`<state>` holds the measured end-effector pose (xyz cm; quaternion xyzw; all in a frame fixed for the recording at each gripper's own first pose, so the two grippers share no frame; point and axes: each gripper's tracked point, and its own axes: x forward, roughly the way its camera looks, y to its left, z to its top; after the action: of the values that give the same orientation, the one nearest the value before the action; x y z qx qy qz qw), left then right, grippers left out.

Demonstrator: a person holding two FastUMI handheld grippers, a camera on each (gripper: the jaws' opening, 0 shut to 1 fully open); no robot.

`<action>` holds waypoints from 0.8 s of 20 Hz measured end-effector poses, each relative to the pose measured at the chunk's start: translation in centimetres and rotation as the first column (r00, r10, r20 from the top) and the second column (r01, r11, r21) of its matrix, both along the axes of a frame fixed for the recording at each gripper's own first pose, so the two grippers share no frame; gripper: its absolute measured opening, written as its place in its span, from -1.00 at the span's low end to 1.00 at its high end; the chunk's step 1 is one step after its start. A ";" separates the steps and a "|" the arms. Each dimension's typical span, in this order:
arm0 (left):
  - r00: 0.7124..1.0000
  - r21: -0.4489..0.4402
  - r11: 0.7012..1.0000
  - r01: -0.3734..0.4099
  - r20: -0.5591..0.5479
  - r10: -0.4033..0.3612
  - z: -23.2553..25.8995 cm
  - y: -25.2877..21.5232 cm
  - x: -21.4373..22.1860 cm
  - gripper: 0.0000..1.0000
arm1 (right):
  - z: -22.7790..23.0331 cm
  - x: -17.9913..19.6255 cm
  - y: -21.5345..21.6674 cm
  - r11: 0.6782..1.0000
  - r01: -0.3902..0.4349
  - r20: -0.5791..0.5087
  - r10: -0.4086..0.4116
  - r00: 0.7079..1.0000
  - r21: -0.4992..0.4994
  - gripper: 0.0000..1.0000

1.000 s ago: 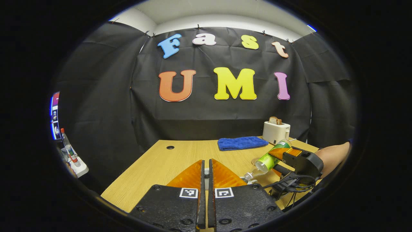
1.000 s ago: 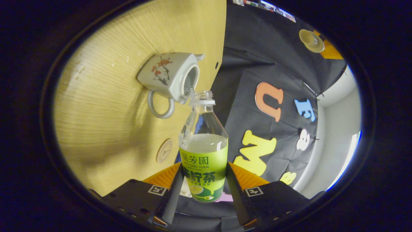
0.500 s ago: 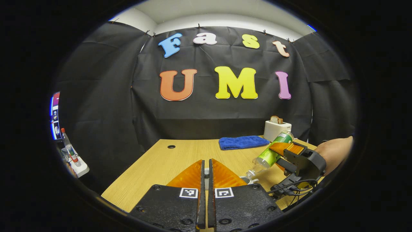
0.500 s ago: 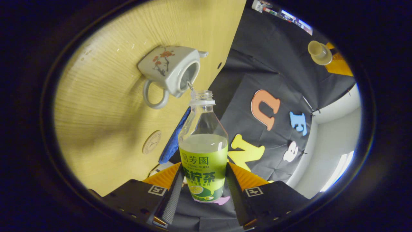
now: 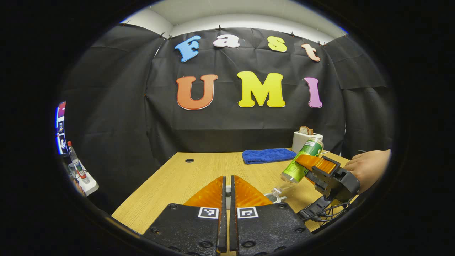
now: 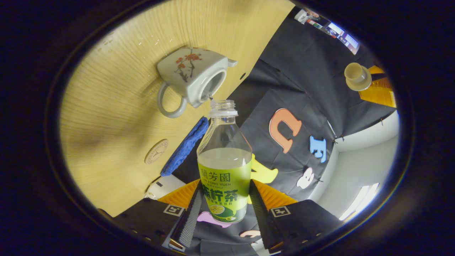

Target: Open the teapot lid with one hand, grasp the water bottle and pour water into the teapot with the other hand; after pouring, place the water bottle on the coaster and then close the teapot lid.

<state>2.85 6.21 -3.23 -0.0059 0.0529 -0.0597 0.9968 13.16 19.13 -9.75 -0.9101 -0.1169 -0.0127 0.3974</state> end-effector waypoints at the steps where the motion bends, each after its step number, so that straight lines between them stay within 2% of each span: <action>1: 1.000 0.002 1.000 0.000 -0.001 0.000 0.0 0.0 -0.1 -0.90 | 0.1 -0.1 0.2 1.000 -0.003 0.006 0.003 1.000 0.000 0.48; 8: 1.000 0.016 1.000 0.012 0.004 -0.012 0.1 -0.9 0.0 -0.90 | 0.7 -1.0 2.0 0.995 -0.060 0.072 0.065 0.995 -0.076 0.45; 12: 1.000 0.022 1.000 0.010 -0.008 -0.010 -0.2 -0.9 0.2 -0.90 | 0.9 -0.7 1.4 0.995 -0.055 0.086 0.062 0.994 -0.077 0.44; 14: 1.000 0.023 1.000 0.004 -0.008 -0.004 -0.2 -0.8 0.2 -0.90 | 1.3 -0.9 1.6 0.995 -0.072 0.092 0.078 0.993 -0.062 0.44; 16: 1.000 0.019 1.000 0.009 -0.005 -0.009 -0.1 -0.9 0.2 -0.90 | 1.6 -0.8 1.2 0.995 -0.093 0.093 0.090 0.992 0.025 0.45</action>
<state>3.02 5.36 -3.33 0.0035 0.0559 -0.0638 0.9964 12.36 20.30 -8.10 -0.8962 -0.1763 -0.0378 0.4053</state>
